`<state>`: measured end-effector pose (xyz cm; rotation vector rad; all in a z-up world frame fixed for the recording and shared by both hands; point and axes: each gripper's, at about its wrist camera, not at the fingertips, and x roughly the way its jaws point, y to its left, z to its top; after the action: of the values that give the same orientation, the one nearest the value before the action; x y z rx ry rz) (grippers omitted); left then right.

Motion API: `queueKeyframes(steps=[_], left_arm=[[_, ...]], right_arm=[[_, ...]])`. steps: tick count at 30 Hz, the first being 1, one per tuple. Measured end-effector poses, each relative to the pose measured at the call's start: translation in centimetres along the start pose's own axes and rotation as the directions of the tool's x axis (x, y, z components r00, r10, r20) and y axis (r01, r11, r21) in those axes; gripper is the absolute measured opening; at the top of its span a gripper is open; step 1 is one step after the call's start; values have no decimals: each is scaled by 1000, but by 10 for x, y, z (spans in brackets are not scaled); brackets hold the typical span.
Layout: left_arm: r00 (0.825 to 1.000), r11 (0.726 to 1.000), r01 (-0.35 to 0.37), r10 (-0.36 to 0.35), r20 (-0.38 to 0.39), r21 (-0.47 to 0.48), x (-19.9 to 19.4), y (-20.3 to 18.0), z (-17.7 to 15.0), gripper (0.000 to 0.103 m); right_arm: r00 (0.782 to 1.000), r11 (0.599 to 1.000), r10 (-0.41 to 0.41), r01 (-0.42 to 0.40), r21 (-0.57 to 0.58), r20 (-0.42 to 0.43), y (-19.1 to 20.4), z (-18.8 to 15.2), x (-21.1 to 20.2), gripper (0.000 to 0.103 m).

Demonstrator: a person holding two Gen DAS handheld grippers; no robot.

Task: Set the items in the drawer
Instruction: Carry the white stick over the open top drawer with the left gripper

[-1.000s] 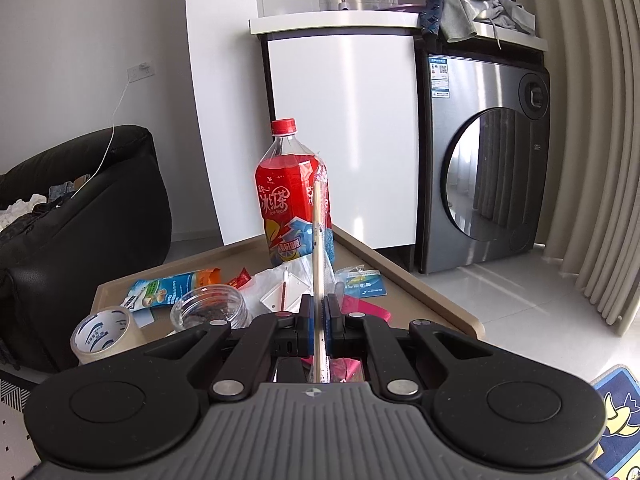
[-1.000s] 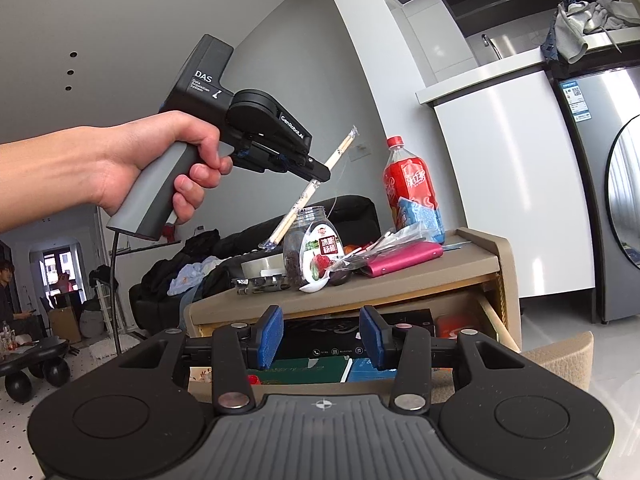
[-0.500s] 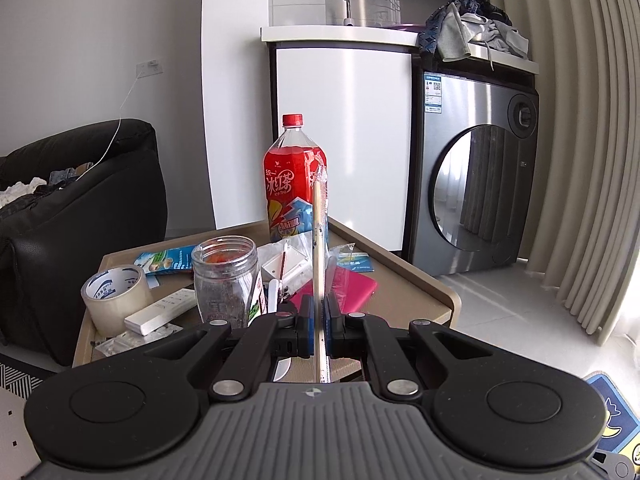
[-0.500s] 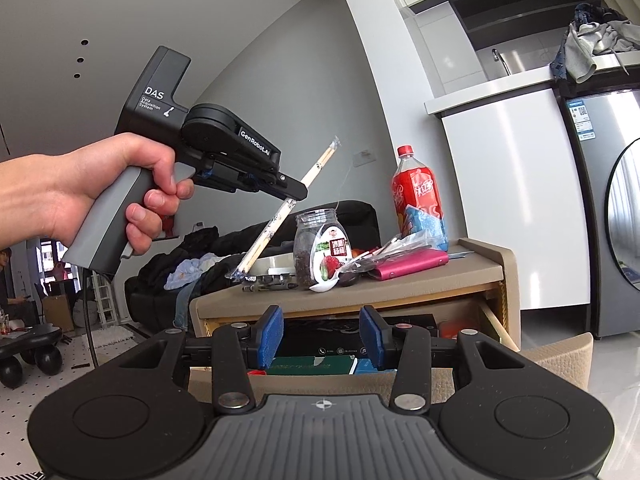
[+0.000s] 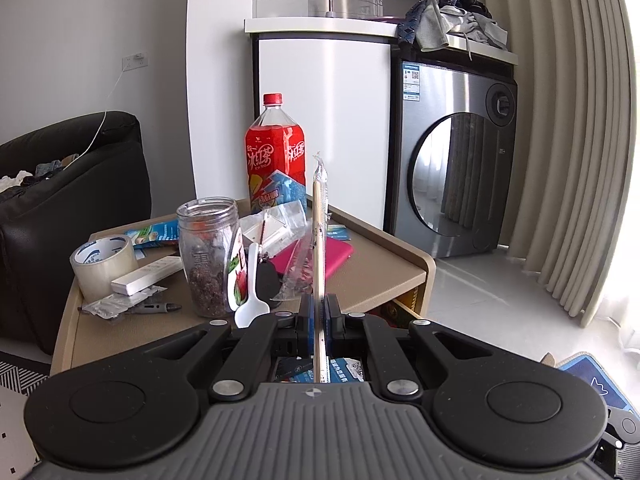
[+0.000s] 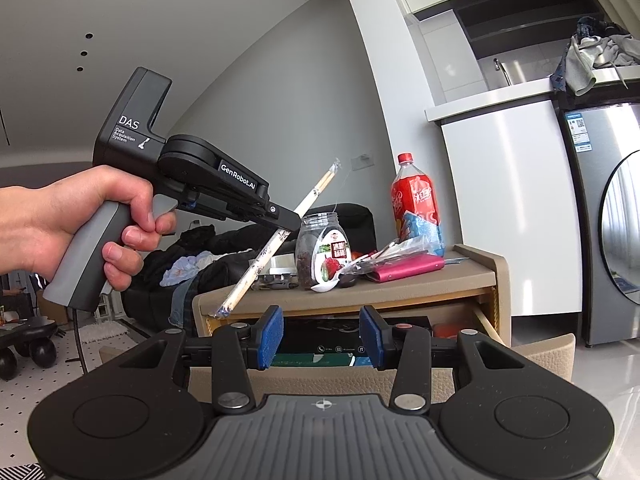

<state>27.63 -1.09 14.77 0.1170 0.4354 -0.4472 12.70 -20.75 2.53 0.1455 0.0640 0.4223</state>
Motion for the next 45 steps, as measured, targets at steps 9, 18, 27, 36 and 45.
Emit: queueKeyframes(steps=[9, 18, 27, 36, 45], left_arm=[[994, 995, 71, -66, -82, 67, 14, -19, -22, 6], [980, 988, 50, -21, -196, 144, 45, -25, -30, 6], [948, 962, 117, -34, -317, 247, 71, -37, -35, 6], [925, 958, 122, -15, -381, 258, 83, -34, -47, 6], [892, 955, 136, -2, -453, 263, 97, -30, -61, 6]], right_arm=[[1000, 1000, -18, 18, 1, 2, -3, 2, -8, 46], [1000, 1000, -28, 28, 3, -1, -5, 2, -9, 46], [999, 999, -40, 40, 1, -3, -6, 2, -9, 46], [997, 997, -73, 73, -5, -1, -7, 2, -9, 46], [995, 996, -94, 94, 7, -29, -10, -1, -3, 46]])
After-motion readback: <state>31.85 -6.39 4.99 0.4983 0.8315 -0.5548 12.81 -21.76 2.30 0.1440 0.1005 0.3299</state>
